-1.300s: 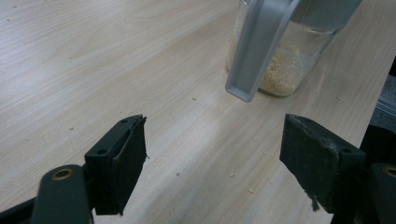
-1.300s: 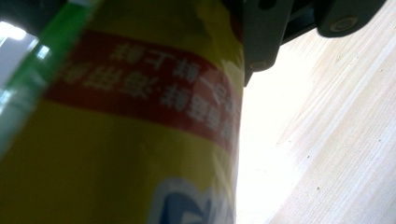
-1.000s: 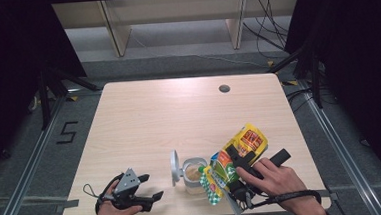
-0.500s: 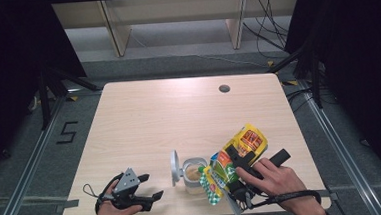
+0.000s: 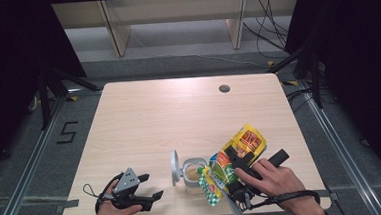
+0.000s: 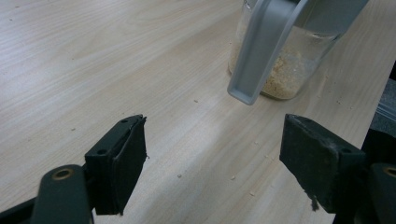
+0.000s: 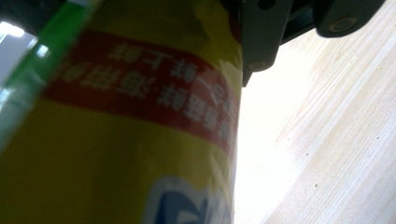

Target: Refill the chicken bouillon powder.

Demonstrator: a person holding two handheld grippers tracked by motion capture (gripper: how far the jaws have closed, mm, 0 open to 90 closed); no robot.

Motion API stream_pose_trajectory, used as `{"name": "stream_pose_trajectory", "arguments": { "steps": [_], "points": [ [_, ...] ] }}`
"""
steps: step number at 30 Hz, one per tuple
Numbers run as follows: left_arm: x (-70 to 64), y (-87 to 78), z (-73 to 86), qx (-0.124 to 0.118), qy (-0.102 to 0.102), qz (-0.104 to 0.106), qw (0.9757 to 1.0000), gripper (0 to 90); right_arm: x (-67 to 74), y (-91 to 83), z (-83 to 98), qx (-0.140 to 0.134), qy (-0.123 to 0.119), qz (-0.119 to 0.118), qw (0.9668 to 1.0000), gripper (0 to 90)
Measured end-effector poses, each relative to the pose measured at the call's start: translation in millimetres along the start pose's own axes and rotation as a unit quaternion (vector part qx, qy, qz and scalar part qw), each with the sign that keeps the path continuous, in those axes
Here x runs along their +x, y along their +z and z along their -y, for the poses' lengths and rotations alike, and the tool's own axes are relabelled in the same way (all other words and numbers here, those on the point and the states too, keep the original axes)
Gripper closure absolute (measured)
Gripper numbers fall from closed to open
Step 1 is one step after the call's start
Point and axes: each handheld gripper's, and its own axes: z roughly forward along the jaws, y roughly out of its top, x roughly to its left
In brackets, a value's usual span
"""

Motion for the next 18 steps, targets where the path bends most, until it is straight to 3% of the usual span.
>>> {"name": "stream_pose_trajectory", "arguments": {
  "steps": [4,5,6,8,12,14,18],
  "points": [
    [1.4,-0.4,-1.6,-0.001,0.013,-0.001,0.9999,22.1,0.0,-0.5,0.4,0.0,0.001,-0.001,1.0,57.5],
    [1.6,-0.1,-0.9,0.0,0.013,-0.001,0.9999,22.1,-0.1,-0.4,0.5,0.0,0.0,-0.001,1.0,57.5],
    [-0.3,0.1,0.2,-0.001,-0.001,0.001,1.0,22.1,0.0,-0.3,0.5,0.002,0.0,-0.001,1.0,57.5],
    [0.5,-0.8,-0.8,-0.001,0.006,-0.002,1.0,22.1,1.5,-1.3,0.2,0.005,0.013,-0.003,0.9999,57.5],
    [0.1,-0.8,0.0,-0.001,0.004,-0.003,1.0,22.1,1.1,-1.4,-0.1,0.005,0.013,-0.001,0.9999,57.5],
    [1.1,-1.5,-1.2,0.003,0.006,-0.005,1.0,22.1,-0.4,-0.9,0.4,-0.001,0.0,0.002,1.0,57.5],
    [0.1,-0.9,-0.1,-0.003,0.005,-0.003,1.0,22.1,-0.4,-0.9,-0.1,0.0,-0.001,0.0,1.0,57.6]
  ]
}}
